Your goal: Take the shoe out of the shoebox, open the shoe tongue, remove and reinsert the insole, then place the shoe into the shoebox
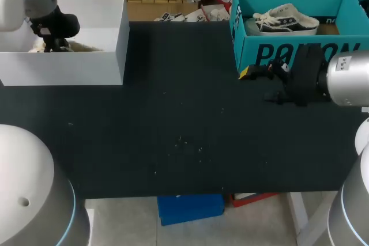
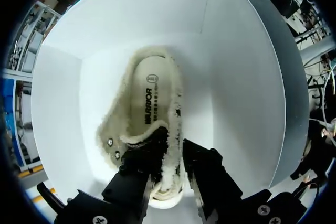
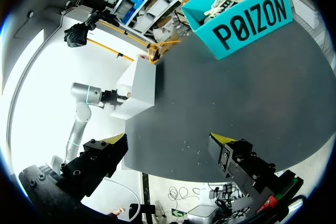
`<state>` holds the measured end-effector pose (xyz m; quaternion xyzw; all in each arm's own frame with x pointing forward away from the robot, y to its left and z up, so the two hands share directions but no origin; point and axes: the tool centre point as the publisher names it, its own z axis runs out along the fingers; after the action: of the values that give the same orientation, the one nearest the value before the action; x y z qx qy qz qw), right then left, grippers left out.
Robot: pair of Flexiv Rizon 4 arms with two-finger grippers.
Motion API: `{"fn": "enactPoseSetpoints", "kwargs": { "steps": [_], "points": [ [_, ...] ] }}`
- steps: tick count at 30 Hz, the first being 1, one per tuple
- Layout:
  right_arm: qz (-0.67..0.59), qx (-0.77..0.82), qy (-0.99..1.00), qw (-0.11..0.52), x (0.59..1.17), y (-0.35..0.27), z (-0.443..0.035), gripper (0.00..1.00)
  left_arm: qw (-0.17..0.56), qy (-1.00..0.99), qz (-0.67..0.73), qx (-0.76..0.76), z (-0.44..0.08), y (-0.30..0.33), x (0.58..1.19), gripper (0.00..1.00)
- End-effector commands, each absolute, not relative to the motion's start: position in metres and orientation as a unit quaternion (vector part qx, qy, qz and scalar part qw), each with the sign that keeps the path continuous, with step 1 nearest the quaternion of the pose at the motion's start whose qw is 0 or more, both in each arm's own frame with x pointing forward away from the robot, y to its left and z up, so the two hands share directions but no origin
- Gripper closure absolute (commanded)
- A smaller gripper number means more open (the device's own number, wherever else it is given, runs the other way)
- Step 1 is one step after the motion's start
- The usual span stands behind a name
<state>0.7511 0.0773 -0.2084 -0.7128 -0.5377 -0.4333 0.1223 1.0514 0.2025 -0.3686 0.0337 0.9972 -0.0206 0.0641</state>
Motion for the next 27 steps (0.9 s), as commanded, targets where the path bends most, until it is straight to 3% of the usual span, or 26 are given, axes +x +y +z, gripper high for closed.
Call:
{"fn": "enactPoseSetpoints", "kwargs": {
  "steps": [1,4,18,23,25,27],
  "points": [
    [-0.433,-0.713,-0.538,0.123,0.751,0.077,-0.208,0.00,0.062,0.997,-0.020,0.035,-0.366,0.202,1.054,0.44],
    [-0.433,-0.713,-0.538,0.123,0.751,0.077,-0.208,0.00,0.061,0.997,-0.023,0.035,-0.361,0.201,1.056,0.52],
    [-0.433,-0.713,-0.538,0.123,0.751,0.077,-0.208,0.00,0.079,0.996,-0.020,0.037,-0.313,0.192,1.059,0.54],
    [-0.433,-0.713,-0.538,0.123,0.751,0.077,-0.208,0.00,0.080,0.996,-0.010,0.029,-0.288,0.183,1.055,0.49],
    [-0.433,-0.713,-0.538,0.123,0.751,0.077,-0.208,0.00,0.081,0.996,-0.008,0.028,-0.278,0.179,1.054,0.35],
    [-0.433,-0.713,-0.538,0.123,0.751,0.077,-0.208,0.00,0.082,0.996,-0.007,0.026,-0.268,0.174,1.051,0.33]
  ]
}}
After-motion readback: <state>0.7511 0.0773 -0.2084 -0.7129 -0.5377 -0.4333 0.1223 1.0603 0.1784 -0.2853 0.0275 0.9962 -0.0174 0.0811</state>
